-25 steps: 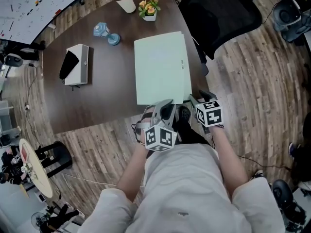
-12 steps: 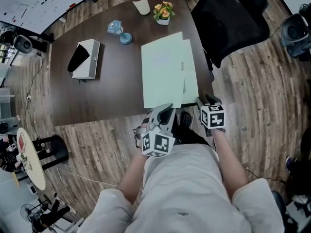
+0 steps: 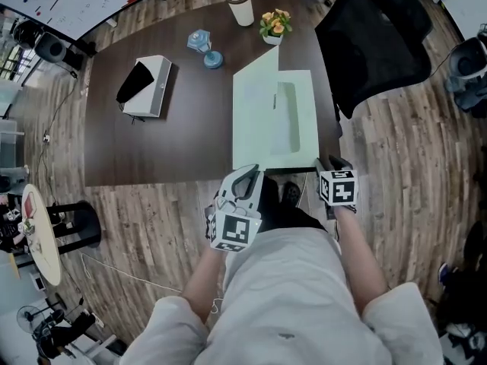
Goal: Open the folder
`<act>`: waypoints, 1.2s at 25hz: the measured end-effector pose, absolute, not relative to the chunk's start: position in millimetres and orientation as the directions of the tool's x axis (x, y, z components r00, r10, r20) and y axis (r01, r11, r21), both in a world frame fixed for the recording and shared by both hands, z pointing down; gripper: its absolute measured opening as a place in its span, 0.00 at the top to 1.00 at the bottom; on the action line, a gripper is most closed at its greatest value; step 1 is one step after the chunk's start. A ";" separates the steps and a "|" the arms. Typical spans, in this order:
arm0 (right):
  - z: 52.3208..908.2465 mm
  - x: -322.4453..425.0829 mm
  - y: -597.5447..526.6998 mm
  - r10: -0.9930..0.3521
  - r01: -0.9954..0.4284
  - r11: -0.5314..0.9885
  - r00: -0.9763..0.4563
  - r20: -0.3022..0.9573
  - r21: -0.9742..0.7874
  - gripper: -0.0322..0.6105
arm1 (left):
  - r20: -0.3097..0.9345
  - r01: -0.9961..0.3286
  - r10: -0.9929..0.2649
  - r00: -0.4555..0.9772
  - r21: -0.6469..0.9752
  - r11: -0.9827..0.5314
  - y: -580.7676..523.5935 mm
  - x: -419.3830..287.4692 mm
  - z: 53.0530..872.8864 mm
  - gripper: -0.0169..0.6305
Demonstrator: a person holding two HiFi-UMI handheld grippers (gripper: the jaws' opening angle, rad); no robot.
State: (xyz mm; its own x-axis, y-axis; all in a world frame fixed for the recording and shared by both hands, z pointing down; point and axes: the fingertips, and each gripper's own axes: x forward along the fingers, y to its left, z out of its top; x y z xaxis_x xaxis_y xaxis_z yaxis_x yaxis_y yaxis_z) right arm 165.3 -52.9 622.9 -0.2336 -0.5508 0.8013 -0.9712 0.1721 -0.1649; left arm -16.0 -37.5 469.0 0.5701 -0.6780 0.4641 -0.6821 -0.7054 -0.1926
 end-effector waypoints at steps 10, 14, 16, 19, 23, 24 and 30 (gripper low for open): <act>622.4 163.4 -50.5 -0.535 -0.972 0.182 -0.225 0.814 -0.149 0.69 | 0.412 -0.792 -0.779 0.472 -0.190 -0.580 -40.1 -58.2 457.6 0.95; 619.6 164.3 -51.9 -0.542 -0.973 0.187 -0.219 0.811 -0.137 0.69 | 0.400 -0.829 -0.813 0.422 -0.192 -0.525 -42.4 -71.8 453.7 0.95; 617.9 164.7 -51.3 -0.540 -0.973 0.194 -0.215 0.813 -0.129 0.69 | 0.402 -0.847 -0.826 0.396 -0.186 -0.497 -42.4 -78.0 452.4 0.95; 618.4 163.3 -51.2 -0.537 -0.971 0.209 -0.214 0.816 -0.118 0.71 | 0.411 -0.873 -0.840 0.353 -0.180 -0.454 -41.7 -88.3 455.2 0.95; 619.6 161.8 -51.9 -0.538 -0.969 0.226 -0.210 0.816 -0.100 0.71 | 0.427 -0.895 -0.854 0.297 -0.186 -0.405 -40.6 -101.7 463.6 0.96; 619.5 162.3 -52.0 -0.539 -0.969 0.228 -0.208 0.816 -0.096 0.71 | 0.431 -0.900 -0.856 0.286 -0.186 -0.394 -40.3 -104.5 465.5 0.96; 620.4 156.2 -52.2 -0.539 -0.967 0.248 -0.194 0.820 -0.066 0.72 | 0.445 -0.933 -0.876 0.186 -0.201 -0.300 -38.7 -130.9 477.2 0.96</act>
State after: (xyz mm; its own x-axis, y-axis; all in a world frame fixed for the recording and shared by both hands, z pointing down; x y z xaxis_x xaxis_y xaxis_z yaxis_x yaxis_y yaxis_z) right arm 156.2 -52.2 620.4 -0.1938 -0.5392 0.8196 -0.9666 0.2476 -0.0656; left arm -130.9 -38.7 477.2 0.1857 -0.8762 0.4448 -0.9327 -0.2996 -0.2007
